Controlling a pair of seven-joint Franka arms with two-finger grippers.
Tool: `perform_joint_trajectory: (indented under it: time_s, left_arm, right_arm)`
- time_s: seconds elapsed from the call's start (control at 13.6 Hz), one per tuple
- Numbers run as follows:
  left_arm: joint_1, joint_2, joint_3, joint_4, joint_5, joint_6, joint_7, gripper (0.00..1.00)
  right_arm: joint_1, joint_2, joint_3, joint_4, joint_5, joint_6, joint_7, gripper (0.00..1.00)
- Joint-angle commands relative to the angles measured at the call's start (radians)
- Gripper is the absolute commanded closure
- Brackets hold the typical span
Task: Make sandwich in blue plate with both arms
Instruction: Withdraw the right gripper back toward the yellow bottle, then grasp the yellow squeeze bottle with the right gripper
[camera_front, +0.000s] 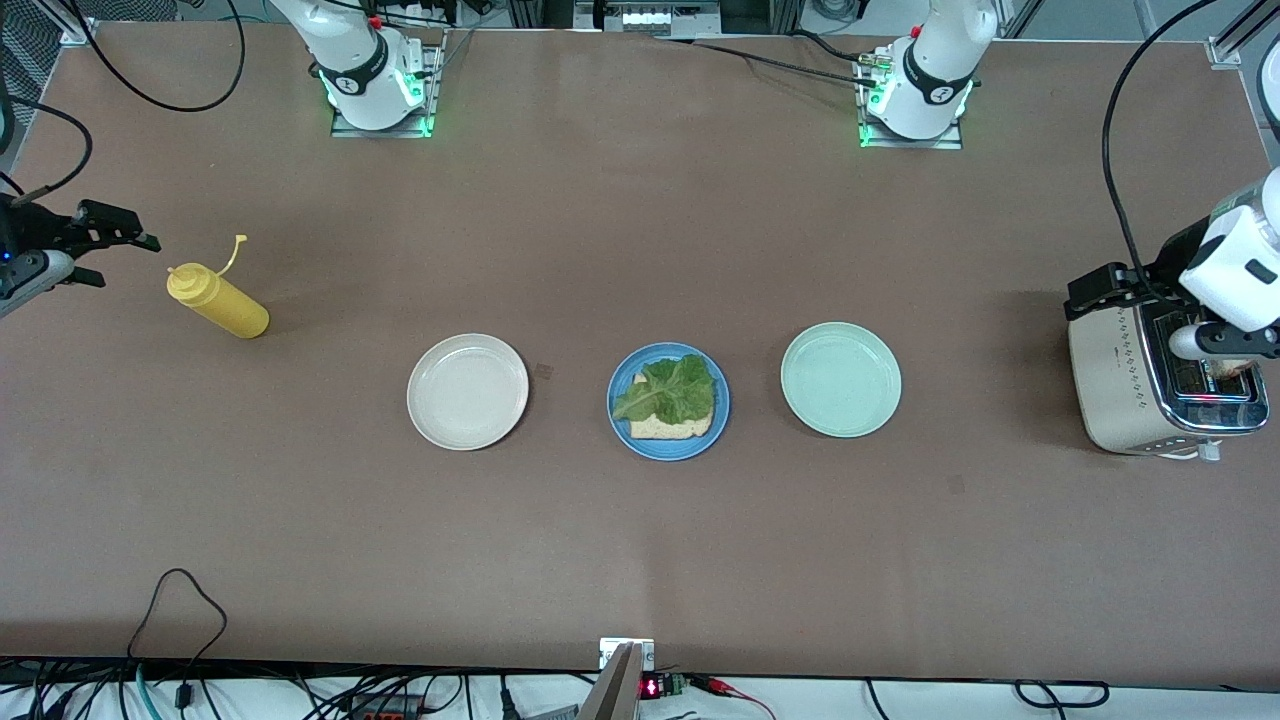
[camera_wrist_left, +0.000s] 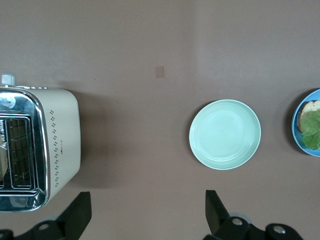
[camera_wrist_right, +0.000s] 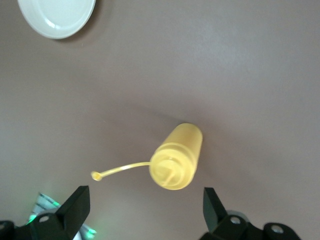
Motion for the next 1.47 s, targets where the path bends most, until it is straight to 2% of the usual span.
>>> perform_joint_trajectory:
  time_s: [0.0, 0.15, 0.37, 0.74, 0.88, 1.18, 1.4]
  left_arm:
    - [0.005, -0.025, -0.005, -0.022, -0.008, -0.024, -0.009, 0.00]
    - [0.005, -0.047, -0.005, -0.043, -0.008, -0.035, -0.007, 0.00]
    - [0.005, -0.133, -0.005, -0.178, -0.007, 0.078, -0.006, 0.00]
    - [0.007, -0.126, -0.001, -0.165, -0.008, 0.068, 0.003, 0.00]
    - [0.007, -0.126, 0.001, -0.165, -0.008, 0.068, 0.003, 0.00]
    - [0.007, -0.126, 0.007, -0.165, -0.008, 0.045, 0.003, 0.00]
    - [0.007, -0.127, 0.008, -0.157, -0.008, 0.043, 0.003, 0.00]
  right_arm:
    - [-0.072, 0.000, 0.021, -0.027, 0.021, 0.048, -0.234, 0.00]
    - [-0.133, 0.023, 0.021, -0.038, 0.109, 0.065, -0.436, 0.00]
    - [-0.205, 0.071, 0.021, -0.052, 0.234, 0.079, -0.726, 0.00]
    - [-0.305, 0.180, 0.021, -0.047, 0.442, 0.064, -1.179, 0.00]
    - [-0.345, 0.221, 0.020, -0.044, 0.487, 0.046, -1.297, 0.00]
    - [-0.435, 0.295, 0.023, -0.042, 0.504, -0.014, -1.414, 0.00]
    - [-0.457, 0.378, 0.023, -0.032, 0.564, -0.036, -1.514, 0.00]
